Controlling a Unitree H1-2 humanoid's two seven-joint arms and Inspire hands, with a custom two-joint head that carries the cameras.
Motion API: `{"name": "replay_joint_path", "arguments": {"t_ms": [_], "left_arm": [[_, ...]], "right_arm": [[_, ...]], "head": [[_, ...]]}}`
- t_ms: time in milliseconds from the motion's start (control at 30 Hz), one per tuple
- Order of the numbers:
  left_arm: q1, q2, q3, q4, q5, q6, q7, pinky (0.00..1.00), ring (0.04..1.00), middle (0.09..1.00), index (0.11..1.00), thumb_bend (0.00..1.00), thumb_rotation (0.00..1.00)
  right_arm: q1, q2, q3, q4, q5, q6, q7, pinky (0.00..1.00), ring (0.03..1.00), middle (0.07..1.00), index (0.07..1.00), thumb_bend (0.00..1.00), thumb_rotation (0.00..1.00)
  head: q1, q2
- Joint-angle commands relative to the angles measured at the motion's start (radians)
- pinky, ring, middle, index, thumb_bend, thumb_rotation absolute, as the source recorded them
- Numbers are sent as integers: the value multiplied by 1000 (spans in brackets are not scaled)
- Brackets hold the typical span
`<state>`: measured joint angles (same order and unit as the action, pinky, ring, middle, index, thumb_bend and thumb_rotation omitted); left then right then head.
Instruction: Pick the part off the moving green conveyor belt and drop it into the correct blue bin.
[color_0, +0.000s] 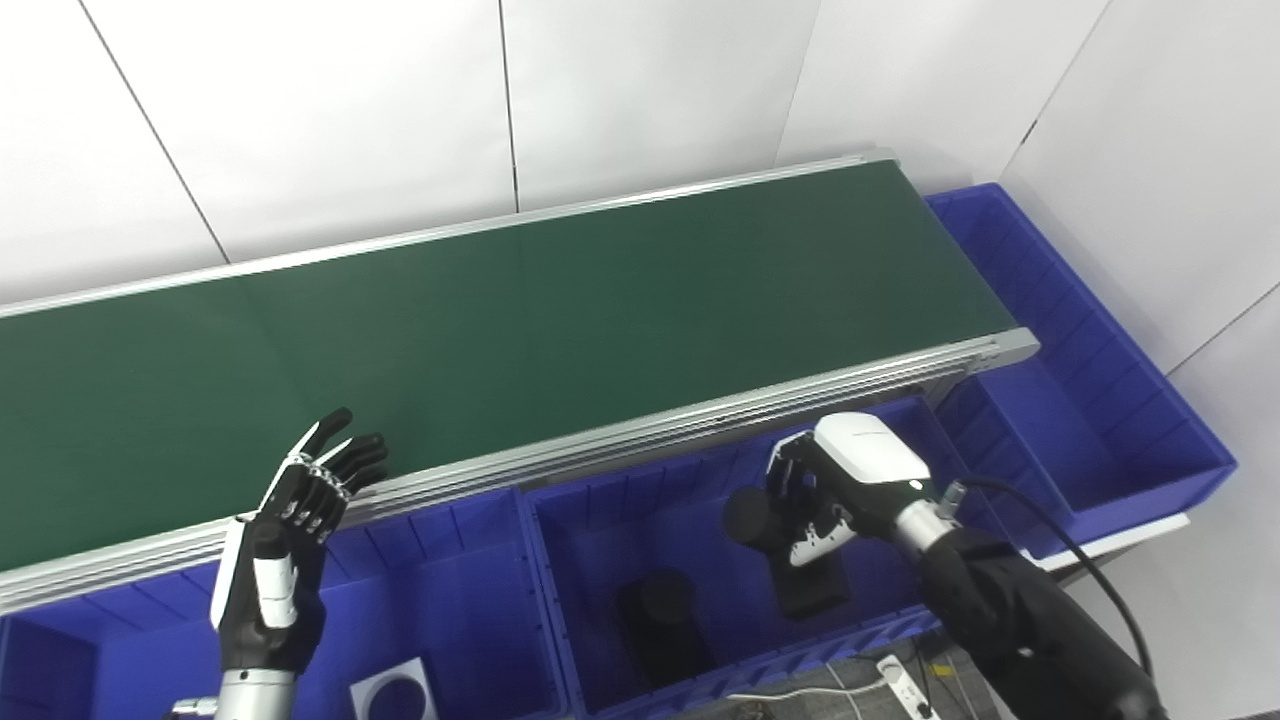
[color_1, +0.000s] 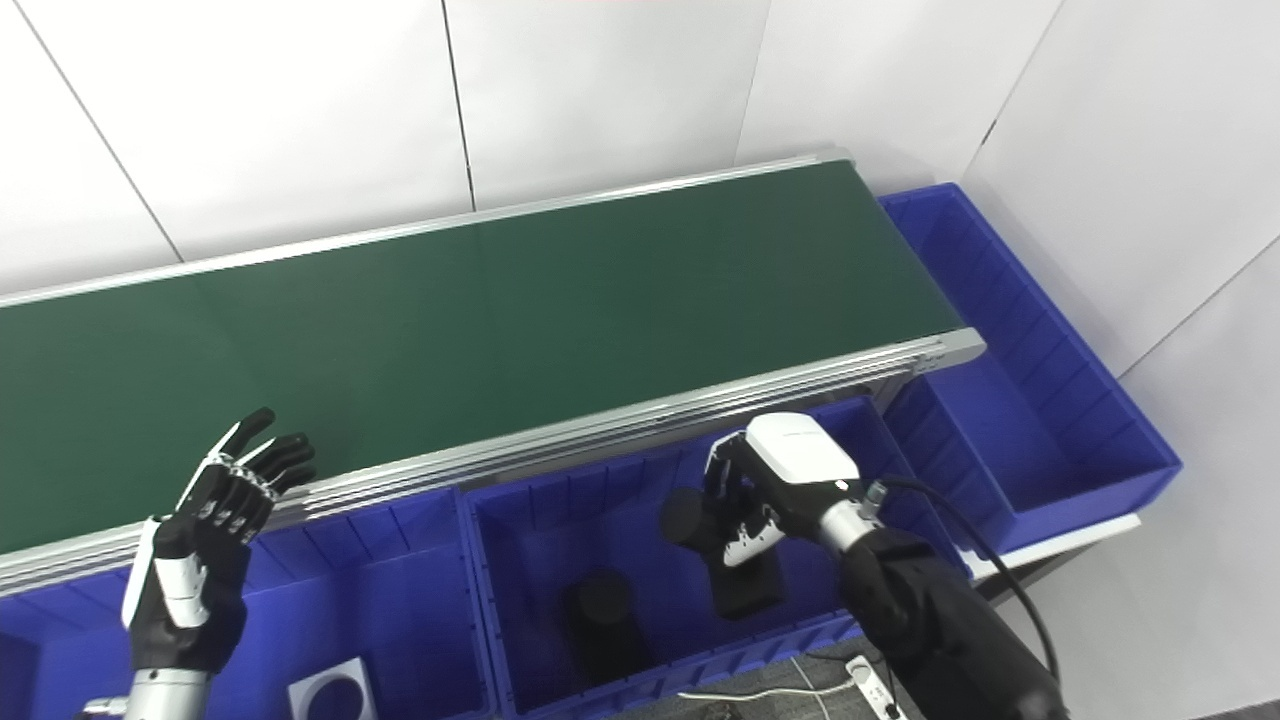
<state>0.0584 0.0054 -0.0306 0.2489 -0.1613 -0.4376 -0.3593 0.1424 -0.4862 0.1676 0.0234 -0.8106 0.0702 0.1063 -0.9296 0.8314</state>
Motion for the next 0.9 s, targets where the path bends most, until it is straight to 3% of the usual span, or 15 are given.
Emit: {"name": "replay_joint_path", "arguments": {"t_ms": [0, 300, 600, 700, 733, 800, 867], "left_arm": [[-22, -7, 1, -23, 4, -32, -16, 753, 774, 761, 855, 758, 994], [-12, -16, 4, -39, -4, -32, -25, 749, 776, 765, 851, 719, 998], [-12, -12, 3, -45, 4, -32, -33, 739, 774, 773, 858, 731, 1000], [-13, -11, 3, -43, 8, -32, -33, 740, 776, 773, 861, 734, 1000], [-13, -11, 4, -42, 8, -32, -33, 737, 774, 770, 860, 732, 1000], [-11, -12, 4, -44, 13, -32, -29, 732, 772, 769, 859, 733, 1000], [-10, -13, 3, -44, 11, -31, -26, 733, 771, 767, 854, 740, 996]], "right_arm": [[-32, -11, 15, 29, -25, -28, -51, 256, 317, 440, 502, 523, 0], [-96, -2, 77, 197, -27, -39, -129, 309, 377, 442, 521, 520, 0], [-93, -4, 80, 183, -6, -17, -147, 305, 368, 430, 532, 519, 5], [-88, -5, 77, 175, 2, -17, -154, 347, 418, 449, 536, 521, 12], [-86, -6, 77, 171, 4, -17, -155, 438, 531, 568, 605, 755, 243], [-84, -11, 79, 156, 4, -5, -138, 526, 631, 660, 661, 884, 388], [-84, -13, 79, 152, 4, 4, -129, 570, 682, 702, 695, 934, 451]], "head": [[0, 0], [20, 4], [21, 8], [20, 8], [20, 8], [20, 8], [28, 9]]}}
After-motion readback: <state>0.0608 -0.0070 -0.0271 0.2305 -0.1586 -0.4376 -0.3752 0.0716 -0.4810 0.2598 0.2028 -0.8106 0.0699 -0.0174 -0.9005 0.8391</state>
